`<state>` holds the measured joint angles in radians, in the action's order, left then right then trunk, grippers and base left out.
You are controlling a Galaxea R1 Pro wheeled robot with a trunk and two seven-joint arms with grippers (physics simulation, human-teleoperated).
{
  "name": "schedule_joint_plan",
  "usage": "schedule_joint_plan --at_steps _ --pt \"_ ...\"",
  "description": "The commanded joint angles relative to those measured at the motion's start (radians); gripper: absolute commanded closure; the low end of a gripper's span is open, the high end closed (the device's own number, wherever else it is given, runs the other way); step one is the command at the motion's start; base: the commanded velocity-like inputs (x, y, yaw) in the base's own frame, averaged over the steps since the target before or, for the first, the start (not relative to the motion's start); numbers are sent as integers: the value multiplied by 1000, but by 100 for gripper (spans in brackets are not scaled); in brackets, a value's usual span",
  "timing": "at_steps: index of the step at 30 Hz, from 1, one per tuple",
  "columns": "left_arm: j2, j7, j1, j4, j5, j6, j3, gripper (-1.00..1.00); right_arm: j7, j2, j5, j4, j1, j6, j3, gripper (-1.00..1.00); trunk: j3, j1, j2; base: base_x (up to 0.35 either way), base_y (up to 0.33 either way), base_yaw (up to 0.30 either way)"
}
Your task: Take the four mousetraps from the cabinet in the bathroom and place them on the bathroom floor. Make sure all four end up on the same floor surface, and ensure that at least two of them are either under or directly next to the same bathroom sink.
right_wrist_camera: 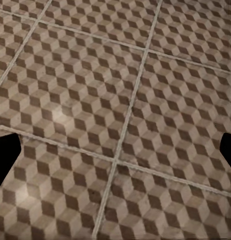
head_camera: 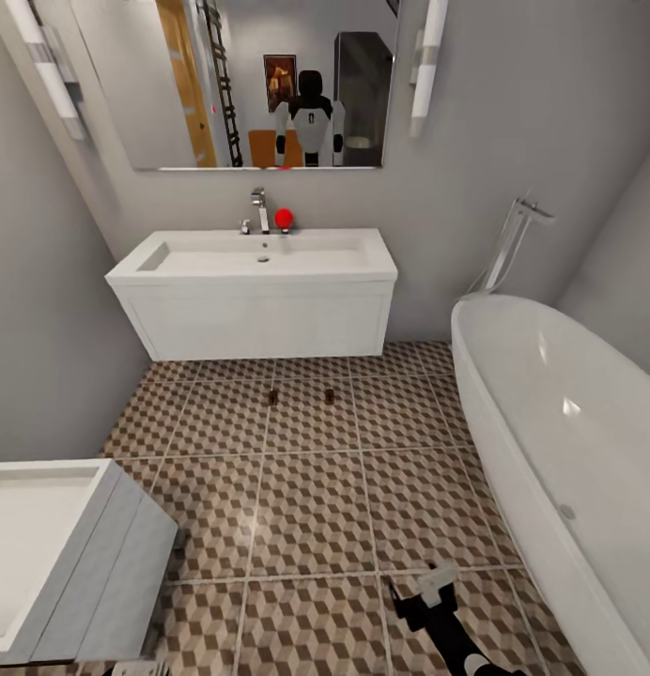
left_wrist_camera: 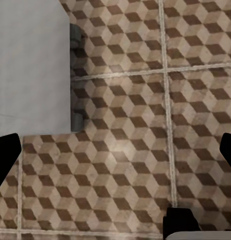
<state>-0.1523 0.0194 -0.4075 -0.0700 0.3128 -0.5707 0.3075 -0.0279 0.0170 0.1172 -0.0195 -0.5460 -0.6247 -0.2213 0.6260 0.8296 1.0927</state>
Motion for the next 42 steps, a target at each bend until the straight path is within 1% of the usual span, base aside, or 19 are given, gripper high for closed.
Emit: schedule_joint_plan --at_steps 1,8,12,17,27,42 --pt "0 2 -1 -3 8 -6 8 -100 -13 0 7 1 1 -3 4 -100 -2 -4 -7 0 0 0" --pt "2 2 1 -2 8 -6 8 -100 -62 1 3 1 3 -2 4 -100 -24 -31 -56 0 0 0" --pt "2 2 1 -3 9 -5 8 -100 -77 13 3 1 3 1 4 -100 -37 -46 -84 0 0 0" --pt "3 0 1 -3 9 -5 8 -100 -81 24 3 1 3 3 4 -100 -53 -65 -119 0 0 0" --pt "3 -1 1 -4 9 -5 8 -100 -82 28 2 1 3 5 5 -100 -84 -104 -189 0 0 0" --pt "4 -1 1 -4 9 -3 8 -100 -83 28 2 1 3 5 5 -100 -131 -161 -294 0 0 0"
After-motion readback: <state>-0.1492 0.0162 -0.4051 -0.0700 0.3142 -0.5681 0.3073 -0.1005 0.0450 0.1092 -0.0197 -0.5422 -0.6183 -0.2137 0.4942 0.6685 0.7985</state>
